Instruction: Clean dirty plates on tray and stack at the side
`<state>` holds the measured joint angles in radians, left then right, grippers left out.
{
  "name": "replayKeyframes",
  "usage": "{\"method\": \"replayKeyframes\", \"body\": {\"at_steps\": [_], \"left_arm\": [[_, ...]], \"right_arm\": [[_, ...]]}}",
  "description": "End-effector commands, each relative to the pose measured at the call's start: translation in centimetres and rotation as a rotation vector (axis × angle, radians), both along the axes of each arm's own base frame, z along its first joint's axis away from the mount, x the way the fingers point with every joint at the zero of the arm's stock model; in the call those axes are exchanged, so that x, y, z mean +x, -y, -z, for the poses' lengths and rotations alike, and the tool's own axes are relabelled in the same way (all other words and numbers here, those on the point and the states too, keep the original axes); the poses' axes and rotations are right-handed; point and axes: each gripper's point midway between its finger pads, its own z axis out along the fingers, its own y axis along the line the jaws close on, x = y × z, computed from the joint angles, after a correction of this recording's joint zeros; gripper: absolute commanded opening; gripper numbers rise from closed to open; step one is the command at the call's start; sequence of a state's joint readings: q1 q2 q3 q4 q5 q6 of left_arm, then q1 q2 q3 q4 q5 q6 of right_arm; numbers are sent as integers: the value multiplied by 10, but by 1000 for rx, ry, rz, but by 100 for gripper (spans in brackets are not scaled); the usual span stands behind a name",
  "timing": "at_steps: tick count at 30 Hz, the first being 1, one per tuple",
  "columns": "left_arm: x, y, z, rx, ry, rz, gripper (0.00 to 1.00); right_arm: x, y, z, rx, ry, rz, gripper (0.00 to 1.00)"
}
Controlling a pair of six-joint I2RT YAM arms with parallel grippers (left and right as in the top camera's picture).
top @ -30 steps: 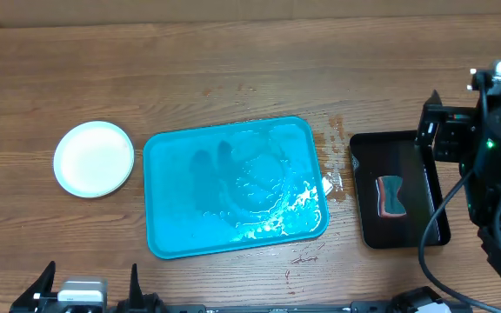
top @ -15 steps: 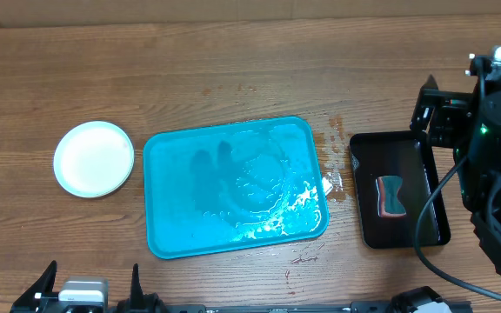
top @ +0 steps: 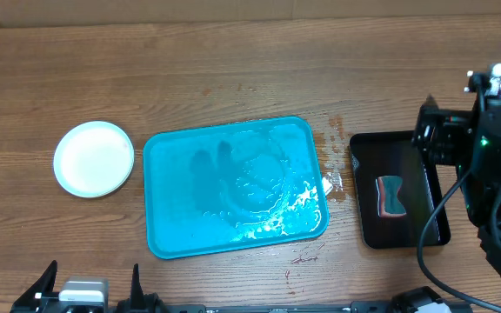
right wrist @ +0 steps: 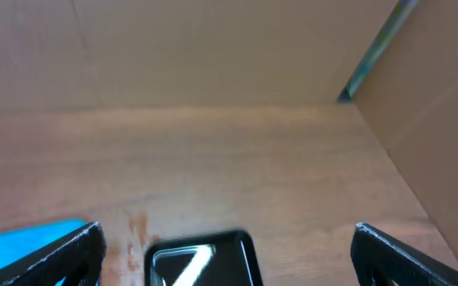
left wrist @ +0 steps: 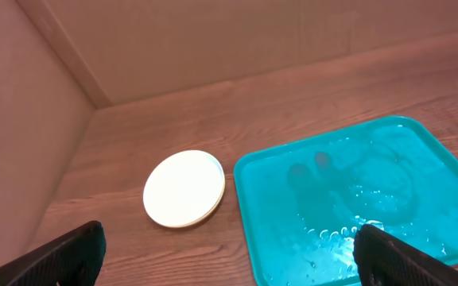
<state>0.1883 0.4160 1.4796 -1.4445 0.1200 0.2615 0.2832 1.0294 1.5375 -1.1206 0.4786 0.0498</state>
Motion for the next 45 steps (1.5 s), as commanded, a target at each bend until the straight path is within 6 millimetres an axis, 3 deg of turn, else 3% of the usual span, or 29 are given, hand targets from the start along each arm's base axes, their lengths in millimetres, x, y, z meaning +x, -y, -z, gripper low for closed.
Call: {"method": "replayKeyframes", "body": {"at_steps": [1,13,30,37,45], "left_arm": [[-1,2,-1,-17,5,10,100],[-1,2,-1,-17,5,10,100],[0,2,0,-16,3,7,100],[0,2,0,-16,3,7,100],[0,2,0,-16,3,7,100]], "right_arm": [[-8,3,-2,-4,-9,9,100],[-8,-2,0,10,-19,-18,100],[16,-12,18,2,-86,-33,100],[26,-20,-3,63,15,-69,100],[-10,-6,-39,128,163,-77,100]]}}
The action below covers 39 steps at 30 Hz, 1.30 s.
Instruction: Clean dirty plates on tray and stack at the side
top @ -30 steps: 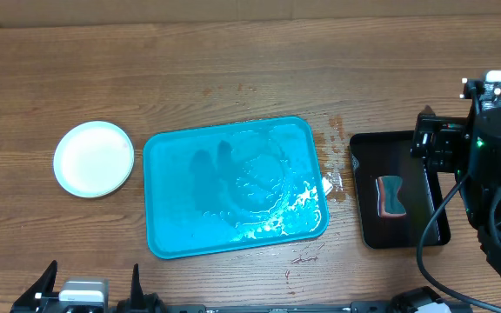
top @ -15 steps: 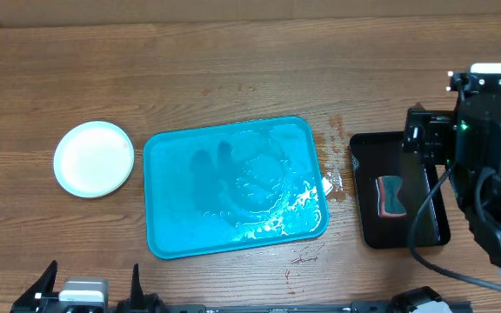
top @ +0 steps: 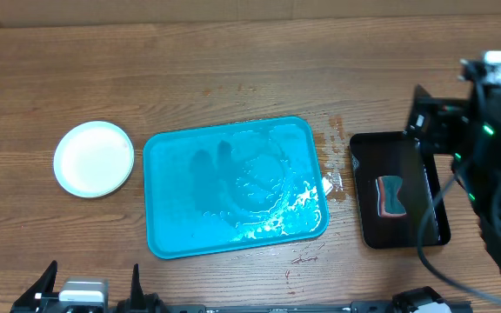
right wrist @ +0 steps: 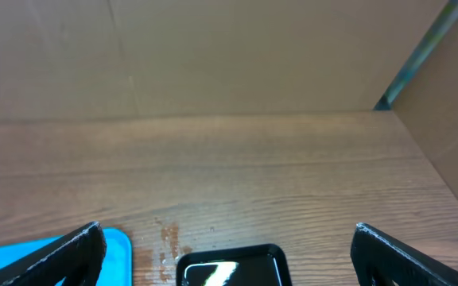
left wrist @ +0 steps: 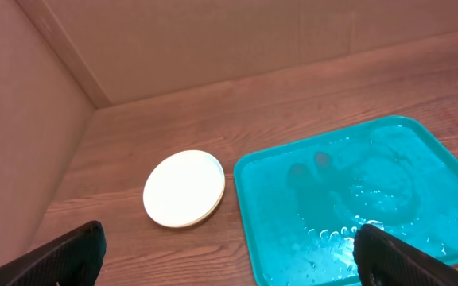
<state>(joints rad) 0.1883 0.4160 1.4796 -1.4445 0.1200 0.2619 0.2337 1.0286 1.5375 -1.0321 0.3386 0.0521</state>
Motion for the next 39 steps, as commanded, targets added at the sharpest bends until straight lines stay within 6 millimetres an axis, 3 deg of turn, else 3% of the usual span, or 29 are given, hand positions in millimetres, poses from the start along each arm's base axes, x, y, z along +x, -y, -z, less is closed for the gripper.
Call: {"method": "replayKeyframes", "body": {"at_steps": [1,6,10,17,21,33,39], "left_arm": [[0,2,0,-17,4,6,100],[0,2,0,-17,4,6,100],[0,2,0,-17,3,6,100],[-1,2,0,-17,2,6,100],[-1,2,1,-18,-4,6,100],[-10,4,22,-35,-97,5,100],[-18,5,36,-47,-159,5,100]], "right_arm": [[-27,10,-28,44,106,3,100],[-56,23,-29,65,175,29,100],[-66,26,-24,82,265,32,100],[-62,17,-14,138,527,-31,100],[-60,19,-4,258,699,-21,100],[-56,21,71,530,917,-24,100],[-61,25,98,552,948,-13,100]]}}
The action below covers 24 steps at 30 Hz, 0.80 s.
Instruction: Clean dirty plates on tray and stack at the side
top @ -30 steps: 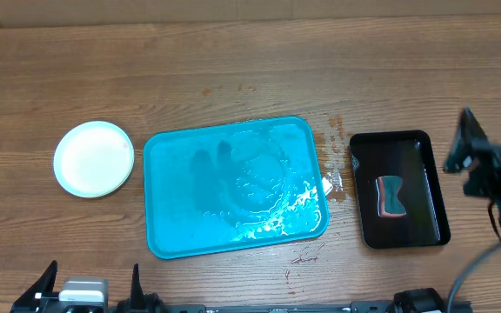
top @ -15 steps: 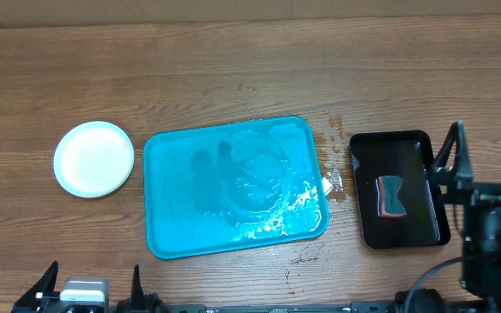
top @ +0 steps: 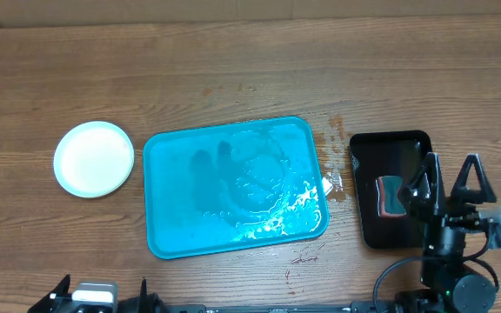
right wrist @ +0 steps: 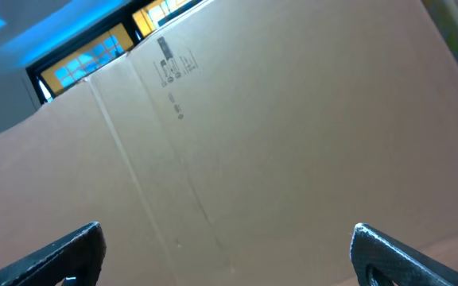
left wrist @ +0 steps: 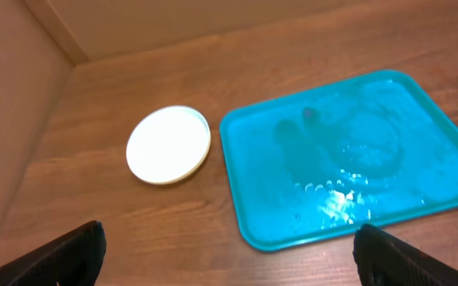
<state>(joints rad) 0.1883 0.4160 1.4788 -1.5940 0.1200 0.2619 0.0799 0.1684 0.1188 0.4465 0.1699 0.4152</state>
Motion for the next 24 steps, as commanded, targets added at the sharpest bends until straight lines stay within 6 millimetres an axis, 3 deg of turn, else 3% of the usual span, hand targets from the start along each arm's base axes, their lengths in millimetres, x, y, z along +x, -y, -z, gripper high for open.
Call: {"method": "replayKeyframes", "body": {"at_steps": [1,14,24], "left_arm": [[-3,2,5,-21,-21,3,100],[-5,2,7,-23,-32,3,100],[-5,2,7,-23,-32,3,100]], "right_arm": [[-4,5,10,38,20,8,100],[-2,4,41,32,-44,9,100],[16,1,110,37,-337,-8,100]]}}
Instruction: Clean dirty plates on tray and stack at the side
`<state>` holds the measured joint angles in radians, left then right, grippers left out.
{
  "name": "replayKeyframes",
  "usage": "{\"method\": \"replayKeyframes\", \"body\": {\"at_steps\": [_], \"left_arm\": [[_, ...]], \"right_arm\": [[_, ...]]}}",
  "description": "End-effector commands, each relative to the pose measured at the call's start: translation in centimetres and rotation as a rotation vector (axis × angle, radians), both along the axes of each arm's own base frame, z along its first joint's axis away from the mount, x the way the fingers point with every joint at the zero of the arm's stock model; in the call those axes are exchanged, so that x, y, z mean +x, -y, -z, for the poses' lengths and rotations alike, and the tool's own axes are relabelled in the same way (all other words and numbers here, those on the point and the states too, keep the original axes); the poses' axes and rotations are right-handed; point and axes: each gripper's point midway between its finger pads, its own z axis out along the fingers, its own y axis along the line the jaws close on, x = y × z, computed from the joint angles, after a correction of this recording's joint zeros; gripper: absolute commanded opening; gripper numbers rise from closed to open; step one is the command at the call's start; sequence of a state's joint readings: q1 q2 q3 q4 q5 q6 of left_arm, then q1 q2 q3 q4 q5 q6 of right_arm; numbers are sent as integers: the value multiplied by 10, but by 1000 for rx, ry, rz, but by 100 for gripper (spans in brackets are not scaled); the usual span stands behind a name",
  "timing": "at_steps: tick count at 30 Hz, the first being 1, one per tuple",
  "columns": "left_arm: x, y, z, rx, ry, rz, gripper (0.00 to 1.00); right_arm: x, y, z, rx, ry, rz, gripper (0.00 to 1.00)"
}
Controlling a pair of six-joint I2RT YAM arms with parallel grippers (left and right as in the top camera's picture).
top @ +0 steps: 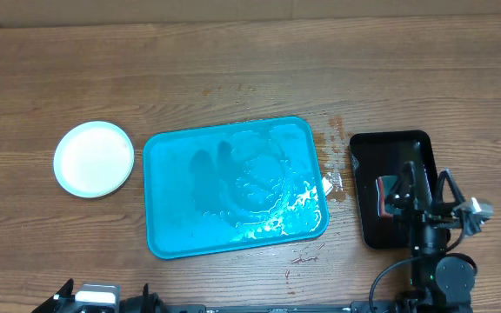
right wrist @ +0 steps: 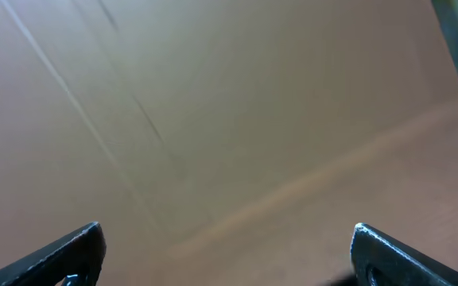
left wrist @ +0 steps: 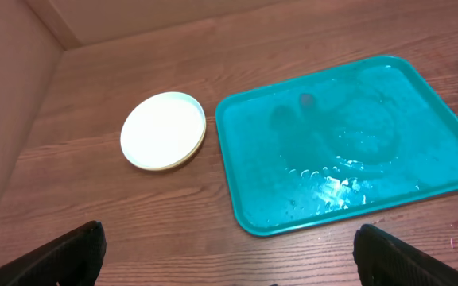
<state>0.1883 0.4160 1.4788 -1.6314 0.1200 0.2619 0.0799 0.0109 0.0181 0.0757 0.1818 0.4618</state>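
A white round plate (top: 94, 158) (left wrist: 163, 141) lies on the table, left of the teal tray (top: 168, 239) (left wrist: 249, 214). The tray is wet, with bubbles near its front right, and no plate is on it. My left gripper (left wrist: 229, 262) (top: 103, 296) is open at the table's front edge, well short of both. My right gripper (top: 424, 193) (right wrist: 229, 262) is open and empty over the black tray (top: 368, 152). It faces a blurred cardboard wall.
A red and teal sponge (top: 384, 193) lies in the black tray, partly hidden by my right gripper. Small wet stains (top: 333, 126) mark the wood between the two trays. Cardboard walls (left wrist: 6, 103) close in the table at the back and left.
My right gripper has shifted a little left over the black tray, and its camera now looks lower on the cardboard wall. The left wrist view has drawn back slightly. Plate, tray and sponge are unmoved.
My right arm first stood at the table's right edge beside the black tray, its camera on the table. It then edged toward the back. After that it was folded at the front edge, gripper pointing up at the wall, where it stays. Both grippers stayed open and empty.
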Motion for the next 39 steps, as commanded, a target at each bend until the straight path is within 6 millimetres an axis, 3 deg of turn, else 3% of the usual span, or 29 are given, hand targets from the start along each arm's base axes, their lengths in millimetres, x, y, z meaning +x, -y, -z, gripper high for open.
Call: {"method": "replayKeyframes", "body": {"at_steps": [1,7,10,14,39], "left_arm": [[0,2,-1,-16,4,3,100],[0,2,-1,-16,4,3,100],[0,2,-1,-16,4,3,100],[0,2,-1,-16,4,3,100],[0,2,-1,-16,4,3,100]], "right_arm": [[1,0,14,13,-45,-4,100],[3,-14,39,-83,-152,-77,100],[2,-28,42,-206,-159,-150,100],[2,-32,42,-229,-158,-175,100],[2,-31,42,-224,-158,-170,100]]}}
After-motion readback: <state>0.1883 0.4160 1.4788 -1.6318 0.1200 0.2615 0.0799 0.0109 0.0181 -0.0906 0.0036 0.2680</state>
